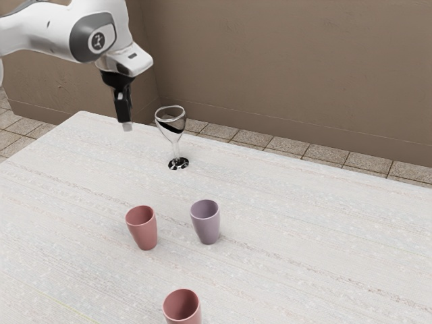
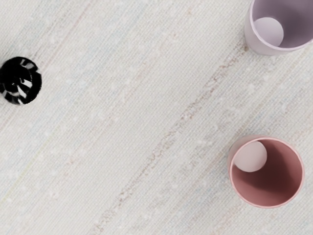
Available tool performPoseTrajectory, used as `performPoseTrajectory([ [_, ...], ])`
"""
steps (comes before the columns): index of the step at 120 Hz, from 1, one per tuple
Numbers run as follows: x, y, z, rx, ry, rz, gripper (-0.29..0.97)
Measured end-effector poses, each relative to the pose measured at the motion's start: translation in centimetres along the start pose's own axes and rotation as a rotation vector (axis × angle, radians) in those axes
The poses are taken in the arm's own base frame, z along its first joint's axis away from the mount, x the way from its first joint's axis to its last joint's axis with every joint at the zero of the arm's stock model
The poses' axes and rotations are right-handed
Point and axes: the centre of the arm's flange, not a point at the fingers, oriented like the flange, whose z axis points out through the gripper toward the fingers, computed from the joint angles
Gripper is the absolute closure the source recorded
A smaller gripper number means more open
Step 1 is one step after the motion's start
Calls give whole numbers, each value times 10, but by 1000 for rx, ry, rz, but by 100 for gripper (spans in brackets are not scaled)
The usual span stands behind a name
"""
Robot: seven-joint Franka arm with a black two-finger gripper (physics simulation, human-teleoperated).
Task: Place the left cup onto the right cup
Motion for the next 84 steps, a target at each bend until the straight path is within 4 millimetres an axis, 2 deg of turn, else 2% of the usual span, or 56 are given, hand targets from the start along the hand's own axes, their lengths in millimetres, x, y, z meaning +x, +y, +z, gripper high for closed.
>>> performPoseTrajectory([
  [8, -8, 11, 11, -22, -2, -1, 0],
  [30, -22, 38, 68, -77, -24, -5, 0],
  [50, -24, 50, 113, -94, -44, -5, 0],
  [73, -23, 67, 154, -108, -56, -1, 0],
  [84, -19, 69, 171, -109, -65, 1, 0],
])
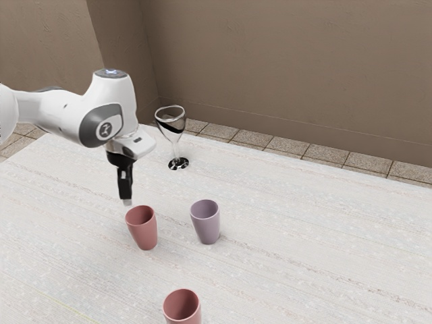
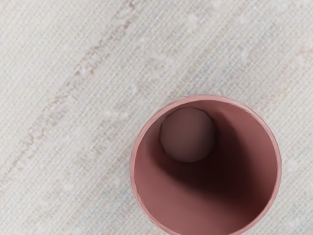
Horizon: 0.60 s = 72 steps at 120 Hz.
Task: Place the left cup onto the right cup
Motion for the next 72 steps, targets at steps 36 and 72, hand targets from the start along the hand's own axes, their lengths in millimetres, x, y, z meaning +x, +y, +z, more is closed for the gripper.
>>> performPoseTrajectory([
  [36, 12, -12, 49, 12, -25, -10, 1],
  [72, 29, -4, 58, 25, -10, -15, 54],
])
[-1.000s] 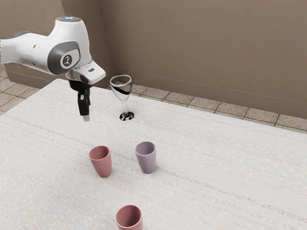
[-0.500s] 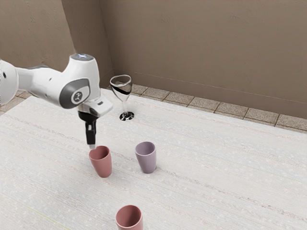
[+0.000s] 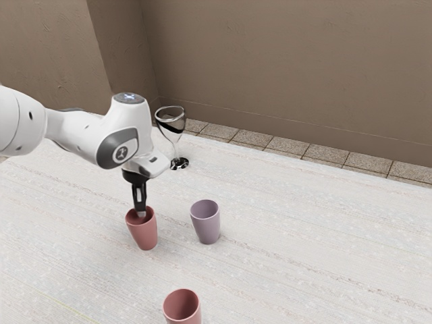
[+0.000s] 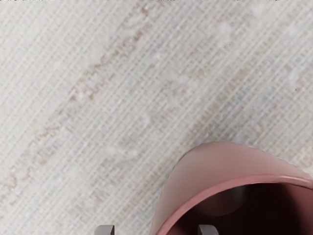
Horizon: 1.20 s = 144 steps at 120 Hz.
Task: Place the left cup onto the right cup
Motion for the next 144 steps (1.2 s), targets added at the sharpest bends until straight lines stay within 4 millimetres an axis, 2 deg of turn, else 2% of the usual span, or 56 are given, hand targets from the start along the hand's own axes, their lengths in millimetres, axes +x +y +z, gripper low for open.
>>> performPoseTrajectory([
  [22, 2, 10, 8, -17, -1, -25, 70],
  [39, 1, 11, 7, -17, -2, -48, 75],
  [53, 3, 12, -3, 2, 8, -54, 77],
  [64, 5, 13, -18, 25, 24, -57, 77],
  [77, 9, 17, -47, 64, 59, -60, 78],
  [99, 28, 15, -115, 136, 135, -68, 78],
  [114, 43, 16, -151, 131, 171, -88, 79],
  [128, 57, 17, -169, 108, 172, -99, 79],
  [144, 78, 24, -167, 74, 145, -86, 79],
])
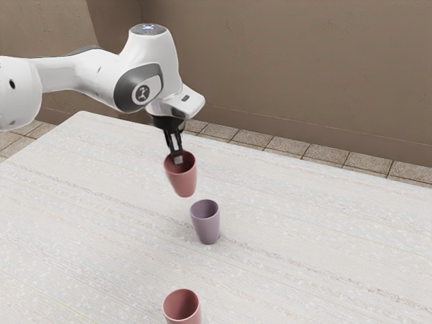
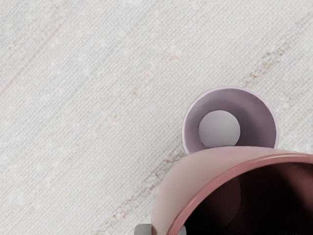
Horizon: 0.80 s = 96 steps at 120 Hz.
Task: Place the left cup onto the right cup
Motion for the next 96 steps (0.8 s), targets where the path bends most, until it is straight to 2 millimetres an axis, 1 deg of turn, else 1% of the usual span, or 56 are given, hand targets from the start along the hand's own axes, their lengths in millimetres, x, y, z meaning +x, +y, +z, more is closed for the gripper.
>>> performPoseTrajectory([
  [20, 23, 12, 12, -25, -33, 21, 79],
  [35, 28, 14, 22, -38, -57, 21, 79],
  [66, 40, 19, 31, -43, -75, 25, 79],
  [96, 50, 17, 43, -45, -86, 20, 79],
])
